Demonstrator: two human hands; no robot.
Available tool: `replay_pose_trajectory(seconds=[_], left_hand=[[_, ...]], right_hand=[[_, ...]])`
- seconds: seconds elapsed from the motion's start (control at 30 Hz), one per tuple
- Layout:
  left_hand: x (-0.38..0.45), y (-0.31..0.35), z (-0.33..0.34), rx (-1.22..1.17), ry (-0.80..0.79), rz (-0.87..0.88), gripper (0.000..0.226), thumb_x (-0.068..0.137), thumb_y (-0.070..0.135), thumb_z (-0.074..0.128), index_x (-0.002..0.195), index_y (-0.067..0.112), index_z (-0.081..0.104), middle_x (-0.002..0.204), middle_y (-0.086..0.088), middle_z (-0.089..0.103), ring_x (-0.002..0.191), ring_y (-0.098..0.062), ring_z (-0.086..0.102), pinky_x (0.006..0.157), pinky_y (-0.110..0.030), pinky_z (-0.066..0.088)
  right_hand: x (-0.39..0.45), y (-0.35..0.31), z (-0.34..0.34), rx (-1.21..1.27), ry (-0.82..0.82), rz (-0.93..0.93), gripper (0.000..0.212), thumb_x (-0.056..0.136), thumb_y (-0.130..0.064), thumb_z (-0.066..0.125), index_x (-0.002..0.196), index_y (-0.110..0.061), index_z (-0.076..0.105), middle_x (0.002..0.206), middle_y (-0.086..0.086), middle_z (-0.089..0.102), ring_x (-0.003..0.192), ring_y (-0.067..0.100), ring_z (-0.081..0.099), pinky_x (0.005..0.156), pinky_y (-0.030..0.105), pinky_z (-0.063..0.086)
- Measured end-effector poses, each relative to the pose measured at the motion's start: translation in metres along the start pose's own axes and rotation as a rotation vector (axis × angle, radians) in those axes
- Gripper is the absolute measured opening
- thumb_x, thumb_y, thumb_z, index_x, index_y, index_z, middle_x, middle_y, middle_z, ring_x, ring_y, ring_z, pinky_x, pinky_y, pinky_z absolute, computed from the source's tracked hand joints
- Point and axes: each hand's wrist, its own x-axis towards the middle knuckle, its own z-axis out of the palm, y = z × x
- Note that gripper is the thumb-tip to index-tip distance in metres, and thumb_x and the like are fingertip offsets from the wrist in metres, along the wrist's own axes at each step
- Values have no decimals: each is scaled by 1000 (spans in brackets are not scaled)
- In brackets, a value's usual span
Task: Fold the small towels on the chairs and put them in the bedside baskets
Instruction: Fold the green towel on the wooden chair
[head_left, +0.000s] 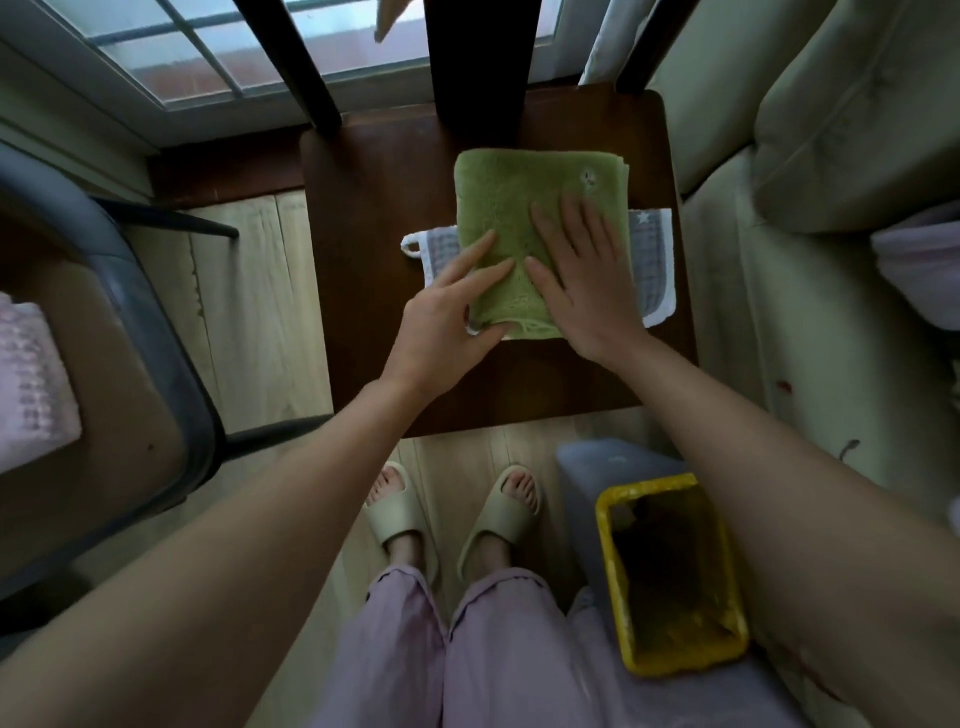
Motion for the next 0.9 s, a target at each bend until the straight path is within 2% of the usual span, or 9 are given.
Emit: replay_pose_trajectory(seconds=[0.1,0.2,0.33,0.47,0.53,0.67,0.8,0.9], left_hand=[[3,1,-8,-33,-60,71,51,85,14,69,134,21,57,149,7,41,129,-12,50,95,-32,54],[7,8,-9,-61,-60,85,47,86,15,64,132,24,59,144,8,48,127,-11,51,98,-35,52],[12,12,-10,-50,-89,73,45,87,18,62,131,25,59,143,8,49,125,-10,54,100,-35,50],[13,15,-11,-5,-98,66,45,87,13,58,131,23,60,142,8,50,113,-1,58,98,-26,50],[14,14,-9,-12,-86,58,44,87,12,62,130,20,60,142,5,52,118,-4,56,101,-25,48],[18,6,-12,-23,-155,50,50,83,14,74,130,18,60,142,4,52,129,-10,49,108,-33,43],[23,10,-20,-125,-187,29,45,81,-1,65,125,12,64,138,-1,56,122,-9,56,97,-21,49],[20,7,-24,-137,-212,22,42,81,-4,60,120,10,67,136,0,57,109,-2,61,84,-13,51]], right_hand=[[-8,4,-1,64,-27,-38,68,95,-57,14,154,-23,17,163,10,4,150,22,-5,121,35,-8],[-4,4,-3,86,-48,-22,69,93,-58,12,154,-26,17,163,8,2,150,21,-6,117,29,-12],[1,9,-1,75,-71,-28,66,94,-55,12,154,-28,15,163,7,0,150,21,-8,117,30,-12],[2,12,-1,69,-95,-24,60,99,-49,21,155,-29,12,163,5,-3,150,20,-10,115,30,-13],[3,12,0,54,-97,-21,59,100,-48,22,155,-29,11,164,5,-4,149,20,-11,115,29,-14],[3,15,1,39,-109,-34,66,95,-57,15,155,-30,9,163,4,-4,149,19,-11,115,28,-15],[4,15,1,34,-106,-24,61,99,-50,22,155,-29,9,163,3,-5,149,18,-12,113,26,-17],[1,16,2,29,-96,-36,61,100,-52,24,155,-30,8,163,2,-6,149,16,-13,112,21,-21]])
